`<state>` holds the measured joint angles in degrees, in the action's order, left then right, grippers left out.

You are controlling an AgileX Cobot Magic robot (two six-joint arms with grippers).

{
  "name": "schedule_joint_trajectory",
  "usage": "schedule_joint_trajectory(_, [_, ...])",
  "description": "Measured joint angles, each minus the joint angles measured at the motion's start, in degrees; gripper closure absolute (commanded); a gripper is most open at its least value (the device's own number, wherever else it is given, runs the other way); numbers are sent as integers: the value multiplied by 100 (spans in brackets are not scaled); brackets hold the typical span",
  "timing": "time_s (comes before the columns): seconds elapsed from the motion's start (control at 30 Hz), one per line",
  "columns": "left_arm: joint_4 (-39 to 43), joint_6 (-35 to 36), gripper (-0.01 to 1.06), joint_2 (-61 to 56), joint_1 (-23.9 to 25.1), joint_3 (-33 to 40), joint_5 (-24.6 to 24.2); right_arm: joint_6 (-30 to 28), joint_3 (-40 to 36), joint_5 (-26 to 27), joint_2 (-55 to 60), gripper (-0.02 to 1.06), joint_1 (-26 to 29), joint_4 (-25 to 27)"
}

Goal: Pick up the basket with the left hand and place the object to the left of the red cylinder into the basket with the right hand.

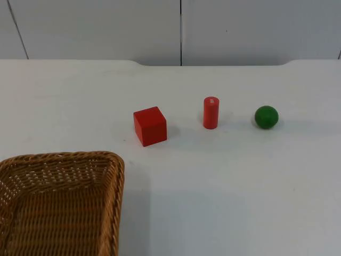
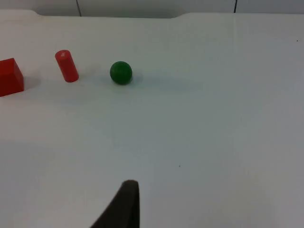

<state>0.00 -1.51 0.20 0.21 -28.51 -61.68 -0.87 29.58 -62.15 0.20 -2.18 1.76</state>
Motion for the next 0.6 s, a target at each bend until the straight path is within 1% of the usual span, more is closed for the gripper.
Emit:
schedule_joint_trajectory(0.2, [-33,27,0,0,0,0,0,0,128,0,13,-1,0,0])
schedule_joint_trajectory(0.3, [-33,88,0,422,0,-184,46,0,455,162,533,-1,0,0])
schedule_joint_trajectory(0.33, [-33,88,0,422,0,-184,46,0,455,162,533,-1,0,0])
schedule_joint_trajectory(0.47, [-47,151,0,1308,0,-551,204,0,913,522,1526,-1,0,0])
schedule_joint_trajectory(0.5, [-47,151,0,1308,0,-551,204,0,913,522,1526,-1,0,0])
schedule_joint_trajectory(0.6, [-119,151,0,2082,0,-884,253,0,1310,889,2511,-1,0,0])
